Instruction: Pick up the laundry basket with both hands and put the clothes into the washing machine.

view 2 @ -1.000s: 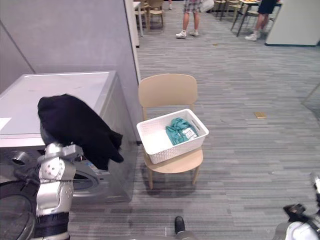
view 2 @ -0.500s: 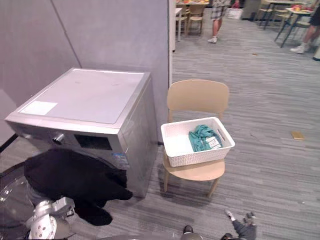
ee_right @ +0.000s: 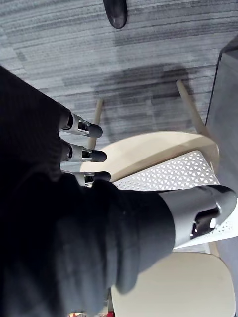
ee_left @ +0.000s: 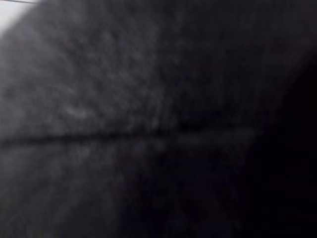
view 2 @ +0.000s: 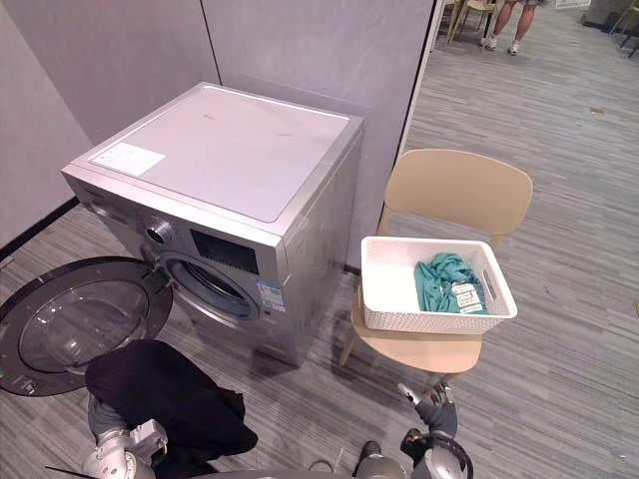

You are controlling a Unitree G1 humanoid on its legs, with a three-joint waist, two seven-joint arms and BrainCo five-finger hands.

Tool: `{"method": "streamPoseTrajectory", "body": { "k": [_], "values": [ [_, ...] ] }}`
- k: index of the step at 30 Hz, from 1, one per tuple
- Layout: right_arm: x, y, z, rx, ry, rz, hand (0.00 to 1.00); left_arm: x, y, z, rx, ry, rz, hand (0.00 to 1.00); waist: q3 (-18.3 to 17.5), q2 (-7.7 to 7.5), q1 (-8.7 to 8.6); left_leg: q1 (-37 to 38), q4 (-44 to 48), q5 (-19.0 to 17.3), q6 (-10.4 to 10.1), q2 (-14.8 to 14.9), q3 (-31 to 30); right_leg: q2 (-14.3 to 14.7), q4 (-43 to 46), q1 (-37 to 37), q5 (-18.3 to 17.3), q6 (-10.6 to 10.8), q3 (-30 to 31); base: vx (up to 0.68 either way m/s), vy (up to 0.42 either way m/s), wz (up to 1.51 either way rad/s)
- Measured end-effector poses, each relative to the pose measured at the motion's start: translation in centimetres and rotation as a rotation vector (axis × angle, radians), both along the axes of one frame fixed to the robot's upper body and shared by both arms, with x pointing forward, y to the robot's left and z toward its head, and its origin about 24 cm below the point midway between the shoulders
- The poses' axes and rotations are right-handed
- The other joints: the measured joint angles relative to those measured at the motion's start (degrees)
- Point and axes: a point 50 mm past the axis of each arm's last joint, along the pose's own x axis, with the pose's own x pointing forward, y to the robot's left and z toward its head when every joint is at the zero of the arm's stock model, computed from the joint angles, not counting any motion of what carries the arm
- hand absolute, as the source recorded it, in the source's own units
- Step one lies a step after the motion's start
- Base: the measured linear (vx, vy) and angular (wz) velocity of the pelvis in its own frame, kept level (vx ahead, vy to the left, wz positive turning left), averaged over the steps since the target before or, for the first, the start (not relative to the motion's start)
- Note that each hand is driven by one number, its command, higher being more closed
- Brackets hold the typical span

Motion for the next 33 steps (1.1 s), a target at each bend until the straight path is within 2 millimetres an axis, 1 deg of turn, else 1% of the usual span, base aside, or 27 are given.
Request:
{"method": "streamPoseTrajectory", "body": {
  "k": [2,3,4,5,6,8,9,10,11,13,14,15,17,18,19,21,22,23,24,25,26,27,28,30,31,32,33],
  "values": [
    [0.5,0.0,0.2,-0.003,-0.011,0.001,0.00,0.4,-0.5,-0.1,-0.011,0.000,-0.023,1.00,0.23,0.19,0.07,-0.44,1.02,-1.07,0.55,-0.43,0.47,-0.73,0.53,-0.21,0.04,0.34,0.22,-0.04,0.108,-0.05],
    [0.9,0.0,0.3,-0.009,-0.017,-0.006,0.00,1.0,-1.1,0.0,-0.019,-0.011,-0.052,1.00,0.49,0.11,0.25,-0.81,2.08,-1.93,1.55,-1.73,1.02,-2.44,3.08,-1.51,-0.55,1.11,1.13,-0.04,0.128,-0.06],
    [0.9,-0.1,0.3,-0.012,-0.016,-0.010,0.00,1.2,-1.2,0.0,-0.020,-0.017,-0.062,1.00,0.65,0.02,0.27,-0.83,2.31,-2.15,1.85,-2.28,1.28,-3.12,4.45,-2.13,-0.92,1.22,1.55,-0.04,0.140,-0.08],
    [0.9,0.0,0.3,-0.011,-0.014,-0.009,0.00,1.5,-1.4,0.1,-0.020,-0.022,-0.070,1.00,0.86,-0.07,0.27,-0.81,2.49,-2.36,2.19,-2.86,1.48,-3.93,5.94,-2.80,-1.31,0.97,1.86,-0.03,0.125,-0.09],
    [0.8,0.0,0.3,-0.011,-0.010,-0.010,0.00,1.9,-1.6,0.3,-0.018,-0.034,-0.088,1.00,1.40,-0.21,0.44,-0.70,2.85,-2.68,2.75,-3.95,2.00,-5.04,9.07,-4.32,-2.21,-0.53,2.94,-0.04,0.139,-0.14],
    [0.8,0.1,0.2,-0.007,-0.003,-0.005,0.00,2.8,-1.8,0.7,0.001,-0.053,-0.115,1.00,2.76,-0.69,0.64,-0.51,3.82,-3.25,3.68,-5.12,1.54,-5.48,14.36,-6.58,-2.84,-1.44,7.15,-0.03,0.117,0.00],
    [0.6,0.1,0.1,-0.006,0.002,-0.006,0.00,3.1,-1.9,0.8,0.002,-0.062,-0.122,1.00,3.19,-0.96,0.51,-0.57,4.27,-3.40,3.80,-5.39,0.84,-5.00,15.82,-7.03,-3.68,-2.10,9.37,0.00,0.032,0.40],
    [0.1,0.2,-0.1,-0.003,0.017,-0.008,0.00,3.9,-2.1,0.8,0.001,-0.075,-0.134,1.00,3.73,-0.93,-0.09,-0.95,4.83,-3.59,4.12,-5.61,-0.99,-3.15,18.58,-7.26,-6.57,-1.07,14.64,0.04,-0.064,0.80],
    [-0.4,0.2,-0.4,0.003,0.035,-0.013,0.00,4.5,-2.4,0.7,-0.005,-0.078,-0.152,1.00,3.35,-1.75,-0.88,-1.95,5.40,-3.67,4.25,-5.63,-3.40,0.31,20.12,-6.38,-10.41,0.50,19.69,0.05,-0.115,0.97],
    [-1.1,0.1,-0.7,0.011,0.050,-0.032,0.00,5.3,-3.4,0.6,-0.017,-0.081,-0.202,1.00,3.08,-2.66,-0.65,-3.78,7.14,-4.20,3.45,-5.56,-6.39,4.78,16.61,-4.50,-14.89,1.56,24.86,0.08,-0.180,0.81],
    [-1.2,-0.1,-0.7,0.013,0.046,-0.048,0.00,5.6,-4.2,0.2,-0.030,-0.070,-0.244,1.00,3.15,-1.95,-0.56,-5.97,9.16,-4.75,2.77,-4.58,-8.96,6.34,14.11,-2.65,-14.71,1.61,25.17,0.07,-0.149,0.55],
    [-1.2,-0.2,-0.6,0.010,0.042,-0.054,0.00,5.5,-4.5,0.1,-0.035,-0.064,-0.258,1.00,3.12,-1.34,-0.38,-6.40,9.29,-4.77,2.62,-4.37,-9.74,6.94,13.37,-2.36,-14.23,1.19,24.94,0.08,-0.101,0.58],
    [-1.5,-0.2,-0.7,0.018,0.044,-0.075,0.00,5.6,-5.3,0.0,-0.040,-0.056,-0.299,1.00,2.95,-0.31,-0.61,-6.33,8.79,-4.23,1.79,-3.62,-13.61,7.15,11.11,-0.02,-13.87,0.56,22.36,0.12,-0.103,0.63],
    [-1.6,-0.1,-0.8,0.020,0.046,-0.074,0.00,5.6,-5.4,0.0,-0.037,-0.057,-0.308,1.00,2.85,-0.11,-0.48,-5.92,8.52,-4.08,1.55,-3.38,-14.07,7.20,10.58,0.93,-13.81,0.46,21.55,0.14,-0.115,0.63],
    [-1.7,-0.1,-0.8,0.020,0.050,-0.072,0.00,5.7,-5.5,0.0,-0.024,-0.054,-0.321,1.00,2.70,0.01,-0.12,-4.72,7.98,-3.53,0.71,-3.13,-14.72,7.36,10.21,2.44,-13.78,0.38,21.25,0.11,-0.089,0.54],
    [-1.4,0.1,-0.6,0.018,0.036,-0.064,0.00,5.6,-5.7,0.0,-0.023,-0.052,-0.332,1.00,2.30,0.36,0.42,-3.73,7.89,-3.44,0.56,-3.02,-15.03,7.44,9.83,4.16,-14.17,-0.29,21.29,0.10,-0.059,0.37],
    [-1.2,0.2,-0.5,0.018,0.030,-0.058,0.00,5.7,-5.8,0.0,-0.024,-0.054,-0.336,1.00,2.16,0.58,1.13,-3.97,8.97,-3.44,0.55,-3.03,-14.99,7.45,10.08,4.47,-14.29,-0.44,21.29,0.05,-0.015,0.11],
    [-1.1,0.3,-0.5,0.020,0.027,-0.049,0.00,5.6,-5.8,0.1,-0.024,-0.054,-0.335,1.00,2.12,0.71,1.33,-4.77,10.39,-3.45,0.54,-3.05,-15.01,7.44,10.22,4.55,-14.33,-0.49,21.22,0.03,-0.014,0.19],
    [-1.0,0.5,-0.5,0.022,0.022,-0.041,0.00,5.4,-5.7,0.0,-0.024,-0.049,-0.331,1.00,2.22,0.95,1.58,-6.70,14.09,-3.46,0.50,-3.02,-14.89,7.31,10.90,4.57,-14.55,-0.79,21.02,-0.01,0.002,0.42],
    [-1.0,0.5,-0.4,0.019,0.023,-0.027,0.00,5.3,-5.7,0.3,-0.022,-0.060,-0.329,1.00,2.30,1.15,1.33,-9.67,19.92,-3.18,-0.01,-2.91,-13.98,6.73,11.93,4.68,-15.17,-1.03,20.08,-0.02,0.017,0.50],
    [-1.0,0.5,-0.4,0.018,0.023,-0.028,0.00,5.3,-5.7,0.4,-0.022,-0.063,-0.331,1.00,2.56,1.03,1.19,-10.83,22.51,-2.62,-0.98,-2.94,-12.90,6.08,12.18,5.19,-15.60,-1.15,19.56,-0.02,0.062,0.61],
    [-0.7,0.6,-0.1,0.020,0.005,-0.033,0.00,5.3,-5.7,0.4,-0.022,-0.063,-0.330,1.00,3.76,-0.36,1.20,-13.16,28.11,-2.32,-1.61,-2.81,-9.85,4.04,11.75,6.93,-16.59,-1.40,19.26,-0.02,0.082,0.54],
    [-0.5,0.3,0.2,0.010,-0.008,-0.040,0.00,5.2,-5.6,0.3,-0.020,-0.059,-0.334,1.00,4.01,-0.21,1.51,-15.03,30.94,-3.80,0.38,-0.48,-7.07,3.02,11.77,8.13,-16.97,-1.21,18.94,-0.02,0.093,0.44],
    [-0.5,0.1,0.4,0.002,-0.013,-0.041,0.00,5.1,-5.7,0.3,-0.025,-0.058,-0.331,1.00,3.92,-0.06,2.39,-16.86,31.06,-3.96,0.72,3.20,-5.89,1.70,11.70,8.07,-17.12,-0.96,18.50,-0.03,0.148,0.08],
    [-0.4,0.1,0.8,-0.003,-0.030,-0.039,0.00,5.1,-5.7,0.3,-0.024,-0.059,-0.330,1.00,3.78,-0.41,2.67,-18.16,29.79,-3.75,1.10,5.75,-5.55,-0.22,11.16,8.18,-17.89,0.36,18.10,-0.02,0.328,0.01],
    [-0.2,0.1,1.0,-0.006,-0.041,-0.037,0.00,5.1,-5.7,0.2,-0.023,-0.056,-0.328,1.00,3.74,-0.70,2.44,-19.43,27.40,-3.70,1.19,8.04,-5.41,-2.28,10.87,8.10,-18.61,2.25,17.33,0.00,0.384,0.08],
    [-0.2,0.1,1.0,-0.008,-0.041,-0.039,0.00,5.1,-5.7,0.2,-0.024,-0.055,-0.331,1.00,3.74,-0.71,2.28,-19.64,25.59,-3.50,1.53,9.10,-5.30,-3.13,10.83,8.14,-18.87,2.68,17.22,0.07,0.440,0.20]
  ]
}}
